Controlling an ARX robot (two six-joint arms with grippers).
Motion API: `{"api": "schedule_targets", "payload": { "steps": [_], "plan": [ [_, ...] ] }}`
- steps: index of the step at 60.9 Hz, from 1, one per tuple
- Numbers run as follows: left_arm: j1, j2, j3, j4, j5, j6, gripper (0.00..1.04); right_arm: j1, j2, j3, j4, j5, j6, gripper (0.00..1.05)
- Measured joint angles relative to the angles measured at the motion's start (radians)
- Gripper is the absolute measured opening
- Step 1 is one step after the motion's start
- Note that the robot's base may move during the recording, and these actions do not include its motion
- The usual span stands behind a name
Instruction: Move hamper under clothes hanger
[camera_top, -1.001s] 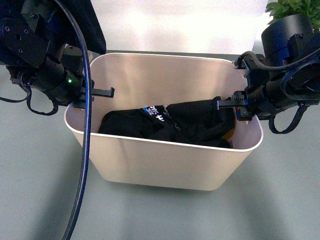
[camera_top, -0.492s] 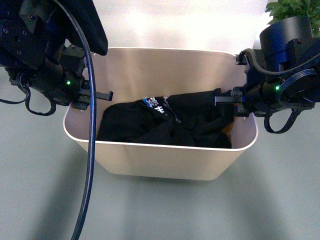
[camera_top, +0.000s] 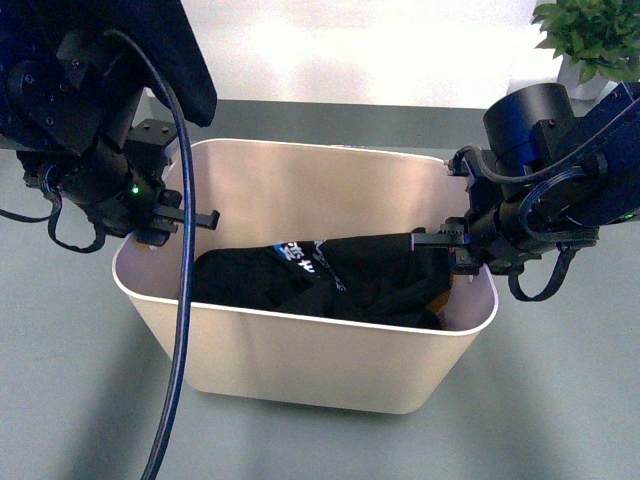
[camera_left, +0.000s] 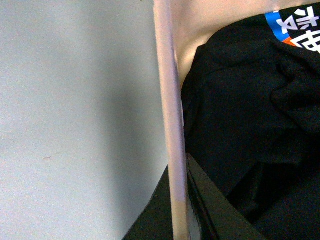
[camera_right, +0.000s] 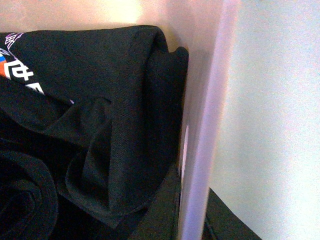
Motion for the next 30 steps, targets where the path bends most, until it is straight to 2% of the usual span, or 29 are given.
{"api": "schedule_targets", "payload": {
  "steps": [30],
  "plan": [
    [-0.008,0.048,0.014,-0.023,-0.035,-0.041,0.04,-0.004,0.095,0.094,-0.055,0.003,-0.027,0.06]
  ]
}}
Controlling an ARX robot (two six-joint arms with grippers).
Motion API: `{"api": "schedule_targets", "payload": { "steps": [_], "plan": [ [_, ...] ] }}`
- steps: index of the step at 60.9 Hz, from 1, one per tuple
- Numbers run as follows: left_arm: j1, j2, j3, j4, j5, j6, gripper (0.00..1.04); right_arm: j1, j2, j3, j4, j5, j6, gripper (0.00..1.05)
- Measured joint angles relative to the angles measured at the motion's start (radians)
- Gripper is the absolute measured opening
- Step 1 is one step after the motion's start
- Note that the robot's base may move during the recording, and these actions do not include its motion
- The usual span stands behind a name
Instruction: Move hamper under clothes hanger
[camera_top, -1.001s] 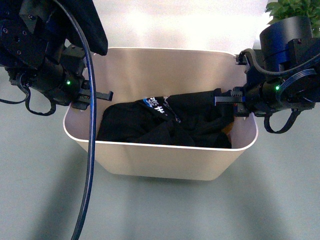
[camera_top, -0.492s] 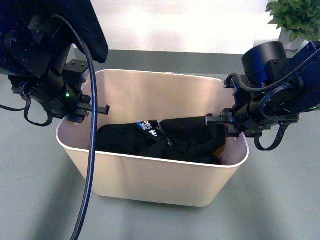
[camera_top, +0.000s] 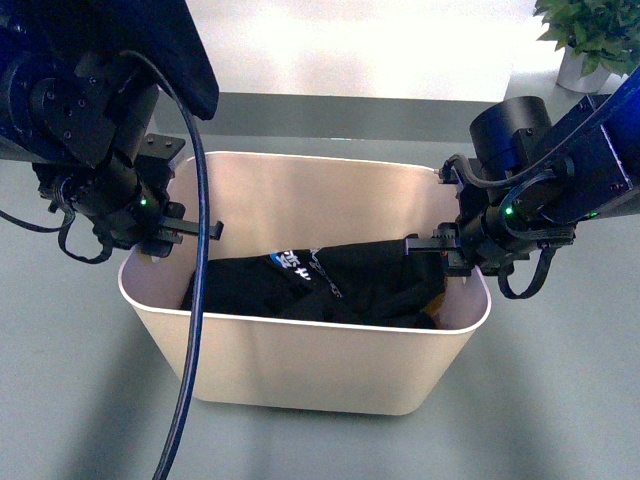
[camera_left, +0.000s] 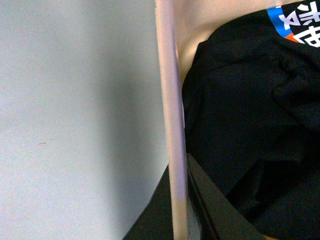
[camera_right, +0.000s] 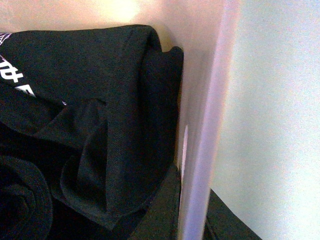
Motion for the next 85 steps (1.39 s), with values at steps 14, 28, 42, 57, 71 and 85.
{"api": "schedule_targets", "payload": {
  "steps": [14,28,42,57,71,85],
  "plan": [
    [0.001,0.022,0.0,0.002,-0.004,0.0,0.04,0.0,0.024,0.011,-0.002,0.0,0.001,0.06],
    [0.002,0.032,0.0,0.008,-0.004,0.0,0.04,0.001,0.031,0.013,-0.002,0.001,0.001,0.06],
    [0.002,0.037,0.0,0.01,-0.002,0.007,0.12,0.002,0.032,0.013,-0.001,0.011,-0.001,0.09],
    [0.003,0.037,0.002,0.016,0.017,0.032,0.53,0.004,0.032,0.02,0.012,0.044,-0.034,0.49],
    [0.001,0.037,0.002,0.019,0.031,0.035,0.83,0.004,0.031,0.02,0.036,0.053,-0.033,0.8],
    [-0.005,-0.04,0.002,0.061,0.069,0.035,0.98,0.005,-0.048,0.004,0.084,0.06,-0.016,0.97]
  ]
}}
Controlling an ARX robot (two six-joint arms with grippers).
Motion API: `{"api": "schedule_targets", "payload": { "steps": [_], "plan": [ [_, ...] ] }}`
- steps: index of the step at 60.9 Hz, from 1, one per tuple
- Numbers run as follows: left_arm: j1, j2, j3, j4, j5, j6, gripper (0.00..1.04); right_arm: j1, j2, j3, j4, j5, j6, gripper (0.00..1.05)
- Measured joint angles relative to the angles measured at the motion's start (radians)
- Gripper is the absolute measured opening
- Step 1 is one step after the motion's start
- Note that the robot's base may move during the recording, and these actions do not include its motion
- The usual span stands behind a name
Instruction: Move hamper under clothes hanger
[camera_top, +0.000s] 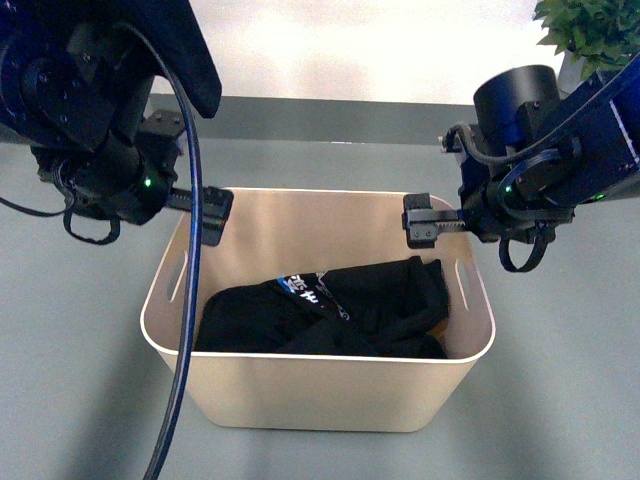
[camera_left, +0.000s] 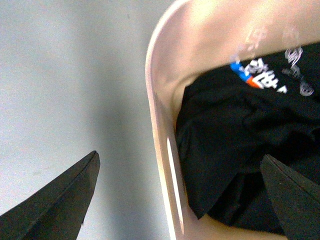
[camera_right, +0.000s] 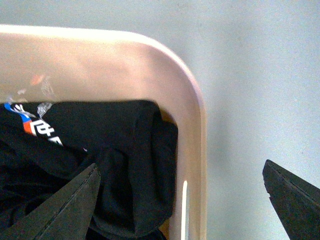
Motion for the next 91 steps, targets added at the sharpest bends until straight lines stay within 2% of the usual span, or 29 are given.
{"api": "schedule_targets", "payload": {
  "steps": [18,30,32,35,37,40,43,49,54,71,76,91],
  "plan": [
    [-0.013,-0.217,-0.036,0.028,0.085,-0.014,0.98,0.012,-0.175,-0.096,0.1,0.044,0.006,0.97],
    [-0.009,-0.463,-0.241,0.154,0.184,-0.041,0.98,0.046,-0.399,-0.293,0.273,0.085,0.002,0.97],
    [-0.01,-0.472,-0.254,0.178,0.166,-0.045,0.98,0.05,-0.42,-0.304,0.277,0.086,0.002,0.97],
    [-0.013,-0.488,-0.318,0.358,0.069,-0.069,0.91,0.053,-0.433,-0.314,0.301,0.092,-0.003,0.96],
    [-0.015,-0.499,-0.397,0.558,-0.015,-0.082,0.84,0.055,-0.433,-0.362,0.468,0.125,-0.033,0.9],
    [-0.01,-0.523,-0.526,0.796,-0.054,-0.1,0.73,0.049,-0.432,-0.451,0.687,0.122,-0.064,0.82],
    [0.002,-0.554,-0.623,0.932,-0.054,-0.109,0.64,0.03,-0.449,-0.571,0.886,0.116,-0.084,0.71],
    [0.019,-0.616,-0.725,1.033,-0.053,-0.119,0.52,0.003,-0.505,-0.689,1.018,0.098,-0.096,0.59],
    [0.029,-0.677,-0.794,1.065,-0.048,-0.124,0.41,-0.02,-0.581,-0.765,1.052,0.085,-0.101,0.48],
    [0.047,-0.832,-0.996,1.096,-0.017,-0.126,0.04,-0.068,-0.811,-0.969,1.035,0.03,-0.108,0.11],
    [0.056,-0.876,-1.041,1.096,-0.014,-0.128,0.04,-0.08,-0.854,-1.019,1.035,0.018,-0.11,0.01],
    [0.113,-0.979,-1.193,1.142,0.049,-0.128,0.04,-0.119,-1.028,-1.159,1.0,-0.017,-0.111,0.02]
  ]
}}
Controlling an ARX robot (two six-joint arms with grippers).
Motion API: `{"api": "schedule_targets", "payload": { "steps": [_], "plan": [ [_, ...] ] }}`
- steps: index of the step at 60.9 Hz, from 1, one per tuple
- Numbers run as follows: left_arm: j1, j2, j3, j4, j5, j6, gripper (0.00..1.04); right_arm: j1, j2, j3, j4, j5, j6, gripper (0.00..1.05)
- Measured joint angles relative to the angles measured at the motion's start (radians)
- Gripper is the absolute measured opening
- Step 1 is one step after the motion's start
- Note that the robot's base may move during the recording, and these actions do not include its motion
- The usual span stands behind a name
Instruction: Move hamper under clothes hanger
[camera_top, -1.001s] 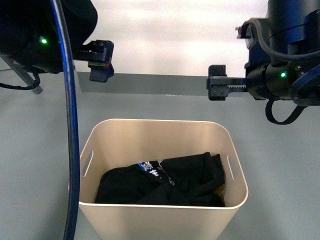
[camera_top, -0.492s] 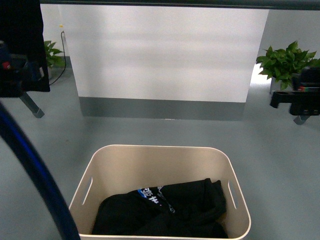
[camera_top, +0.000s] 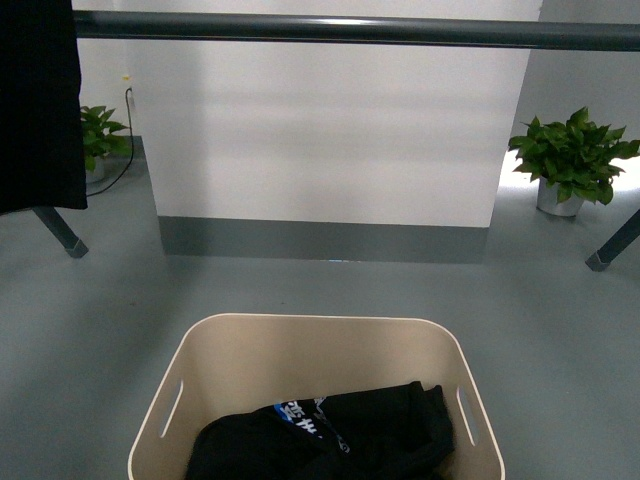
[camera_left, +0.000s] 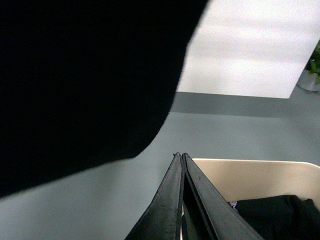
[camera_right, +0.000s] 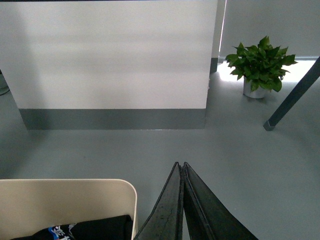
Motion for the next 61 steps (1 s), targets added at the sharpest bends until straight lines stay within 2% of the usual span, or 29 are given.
{"api": "schedule_targets", "payload": {
  "steps": [13,18,25,61],
  "plan": [
    [0.008,-0.138,-0.069,-0.061,0.0,0.0,0.04,-0.021,-0.134,-0.078,-0.06,-0.024,0.0,0.02],
    [0.008,-0.182,-0.088,-0.088,0.001,0.0,0.04,-0.058,-0.183,-0.1,-0.087,-0.079,0.0,0.02],
    [0.008,-0.258,-0.117,-0.138,0.001,0.0,0.04,-0.086,-0.257,-0.129,-0.132,-0.085,0.0,0.02],
    [0.008,-0.673,-0.185,-0.47,0.001,0.0,0.04,-0.09,-0.668,-0.213,-0.454,-0.089,0.0,0.02]
  ]
}}
